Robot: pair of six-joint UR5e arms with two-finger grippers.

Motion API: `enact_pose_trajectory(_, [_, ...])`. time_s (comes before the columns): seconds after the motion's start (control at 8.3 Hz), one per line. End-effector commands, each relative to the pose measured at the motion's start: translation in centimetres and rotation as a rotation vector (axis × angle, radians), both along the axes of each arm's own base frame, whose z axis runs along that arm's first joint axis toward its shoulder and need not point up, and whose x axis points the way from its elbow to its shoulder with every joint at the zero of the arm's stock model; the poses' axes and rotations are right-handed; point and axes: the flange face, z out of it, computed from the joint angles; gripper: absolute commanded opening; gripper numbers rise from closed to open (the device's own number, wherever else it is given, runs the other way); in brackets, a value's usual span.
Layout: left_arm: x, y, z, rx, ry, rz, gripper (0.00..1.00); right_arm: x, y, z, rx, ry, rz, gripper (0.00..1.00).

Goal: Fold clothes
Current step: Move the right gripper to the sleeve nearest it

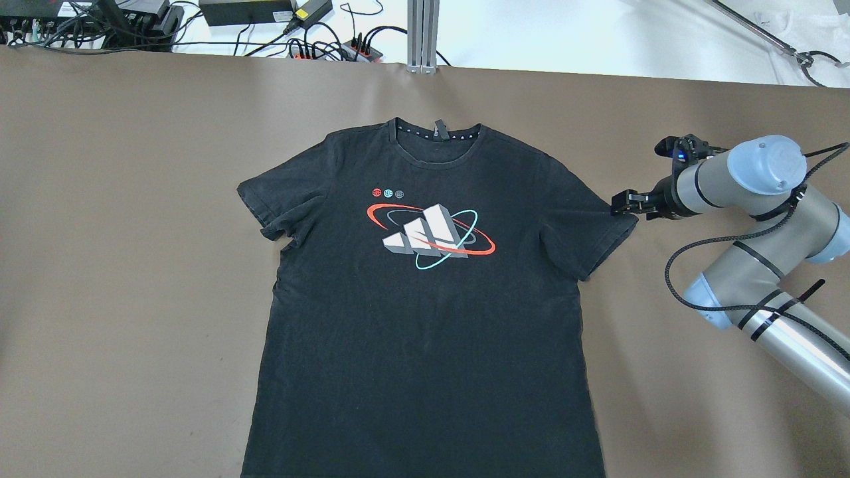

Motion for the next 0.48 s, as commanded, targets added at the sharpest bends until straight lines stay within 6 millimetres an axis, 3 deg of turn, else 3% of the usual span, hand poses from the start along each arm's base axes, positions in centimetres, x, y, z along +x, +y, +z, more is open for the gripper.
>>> enact_pose_trajectory(0.0, [0.1, 0.0, 0.1, -0.003, 0.010, -0.002, 1.00, -1.3, -0.2, 0.6, -0.005, 0.014, -0.020, 0.72])
enact_pose_trajectory(0.36, [0.3, 0.6, 0.6, -0.015, 0.012, -0.001, 1.00, -1.3, -0.3, 2.1, 0.015, 0.045, -0.050, 0.64])
